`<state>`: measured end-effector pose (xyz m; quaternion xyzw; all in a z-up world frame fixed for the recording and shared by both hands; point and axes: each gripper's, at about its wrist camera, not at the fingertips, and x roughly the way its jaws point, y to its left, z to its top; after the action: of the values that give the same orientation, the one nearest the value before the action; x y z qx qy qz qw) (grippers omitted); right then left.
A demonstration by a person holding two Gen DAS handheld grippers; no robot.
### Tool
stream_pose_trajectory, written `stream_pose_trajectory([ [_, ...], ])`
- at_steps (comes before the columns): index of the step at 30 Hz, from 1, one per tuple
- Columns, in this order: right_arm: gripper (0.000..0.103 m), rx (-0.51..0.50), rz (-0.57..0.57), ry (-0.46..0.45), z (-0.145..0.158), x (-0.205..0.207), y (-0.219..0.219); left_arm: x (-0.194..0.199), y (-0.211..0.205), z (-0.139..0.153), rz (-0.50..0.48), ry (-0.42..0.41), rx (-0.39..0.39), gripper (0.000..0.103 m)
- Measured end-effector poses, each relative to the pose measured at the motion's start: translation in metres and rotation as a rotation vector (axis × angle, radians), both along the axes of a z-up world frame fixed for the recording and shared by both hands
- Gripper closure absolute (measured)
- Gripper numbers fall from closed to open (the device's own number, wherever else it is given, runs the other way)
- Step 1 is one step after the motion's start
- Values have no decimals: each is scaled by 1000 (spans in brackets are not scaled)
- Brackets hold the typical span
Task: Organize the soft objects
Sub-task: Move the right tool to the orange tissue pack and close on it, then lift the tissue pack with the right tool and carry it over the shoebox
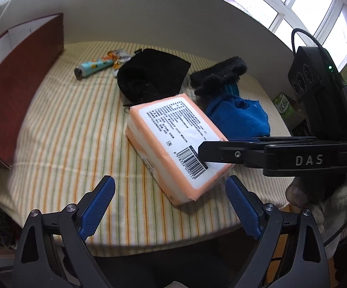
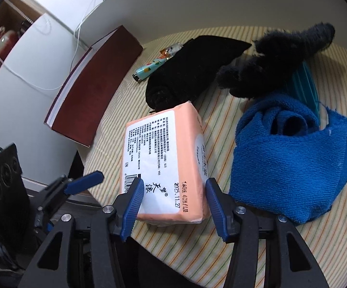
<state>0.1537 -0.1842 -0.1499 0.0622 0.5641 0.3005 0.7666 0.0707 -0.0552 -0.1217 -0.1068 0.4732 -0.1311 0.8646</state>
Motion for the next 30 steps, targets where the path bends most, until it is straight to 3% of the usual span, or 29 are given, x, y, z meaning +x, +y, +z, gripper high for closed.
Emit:
stream_pose_trajectory([
  [3,53,-10,8,0,0,0,3,5,-1,-5,-5,19,-24,12],
  [6,53,-13,20,4,0,-1,8,8,-6,-7,-22,30,-26,30],
  [10,54,-10,29,10,-1,-4,12,9,-12,-11,-54,42,-38,40],
  [25,54,-46,38,-54,17,-21,33,0,0,8,-50,-43,-4,40],
  [30,55,-42,57,-98,36,-20,49,-1,15,25,-35,-90,10,40],
])
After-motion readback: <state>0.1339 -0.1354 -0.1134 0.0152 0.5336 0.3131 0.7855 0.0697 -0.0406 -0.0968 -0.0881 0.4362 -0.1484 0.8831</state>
